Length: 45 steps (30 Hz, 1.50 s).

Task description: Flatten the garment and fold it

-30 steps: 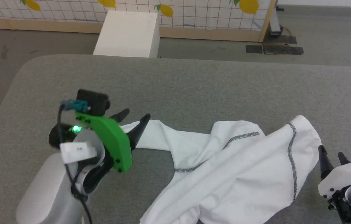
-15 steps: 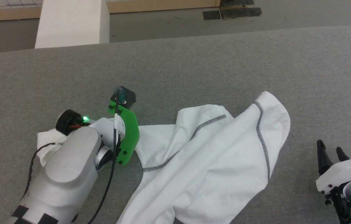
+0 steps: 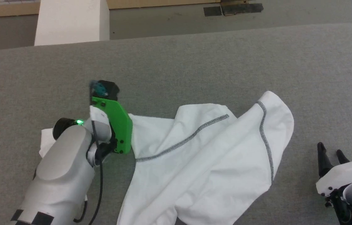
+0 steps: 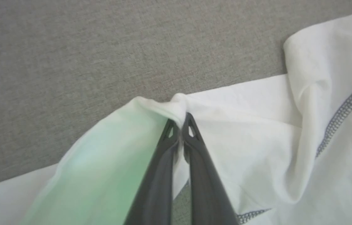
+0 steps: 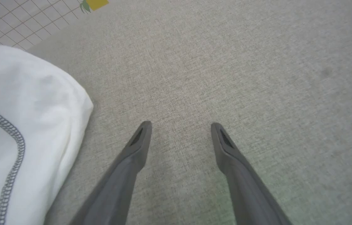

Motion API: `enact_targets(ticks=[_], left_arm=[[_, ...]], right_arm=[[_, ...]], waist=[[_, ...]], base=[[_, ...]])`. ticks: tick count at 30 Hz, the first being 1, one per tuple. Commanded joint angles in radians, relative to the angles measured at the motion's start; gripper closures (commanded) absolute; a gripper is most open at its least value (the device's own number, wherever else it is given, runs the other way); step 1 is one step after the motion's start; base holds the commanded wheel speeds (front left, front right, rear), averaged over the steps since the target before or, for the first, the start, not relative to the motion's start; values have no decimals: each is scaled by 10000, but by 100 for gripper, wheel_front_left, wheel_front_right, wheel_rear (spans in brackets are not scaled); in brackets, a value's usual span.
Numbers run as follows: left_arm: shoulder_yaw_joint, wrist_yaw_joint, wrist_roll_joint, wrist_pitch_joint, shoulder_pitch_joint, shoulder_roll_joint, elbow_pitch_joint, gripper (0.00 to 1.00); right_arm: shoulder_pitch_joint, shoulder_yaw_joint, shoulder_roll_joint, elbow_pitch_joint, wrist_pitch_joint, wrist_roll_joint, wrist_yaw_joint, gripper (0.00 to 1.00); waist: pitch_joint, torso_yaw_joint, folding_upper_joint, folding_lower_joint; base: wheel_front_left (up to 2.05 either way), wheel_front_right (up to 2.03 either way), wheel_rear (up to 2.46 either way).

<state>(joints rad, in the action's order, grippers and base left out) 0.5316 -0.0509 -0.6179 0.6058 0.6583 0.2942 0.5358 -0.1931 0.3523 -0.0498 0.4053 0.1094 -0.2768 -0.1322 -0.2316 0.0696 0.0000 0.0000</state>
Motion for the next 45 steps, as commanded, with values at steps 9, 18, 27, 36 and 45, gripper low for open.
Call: enact_targets(ticks=[9,18,27,36,45], left_arm=[[-2394,1198,-1181,-2261,-1243,735,-1226,100],[-4265,2850,-2068,-2942,-4388,1247,-2975,100],[-4919,2750,-2690,-3600,-5849,870,-4681,0],[-4294,1707,385,-7808,-5774,1474,-5654,0],[-3278,1269,1443,-8567,-5301,822,-4806,0]], right_arm=[[123,246,-5,81,1,159,15,0],[256,191,-5,-2,153,182,15,0],[183,-389,-5,-325,485,255,15,0],[-730,-2143,-5,-1526,3459,1723,15,0],[-2350,-3682,-373,-1162,6677,3785,15,0]], waist=[[955,-1250,0,0],[1291,-2027,0,0],[1506,-2099,0,0],[1264,-1891,0,0],[430,-2208,0,0]], base=[[0,0,0],[0,0,0],[0,0,0],[0,0,0],[0,0,0]])
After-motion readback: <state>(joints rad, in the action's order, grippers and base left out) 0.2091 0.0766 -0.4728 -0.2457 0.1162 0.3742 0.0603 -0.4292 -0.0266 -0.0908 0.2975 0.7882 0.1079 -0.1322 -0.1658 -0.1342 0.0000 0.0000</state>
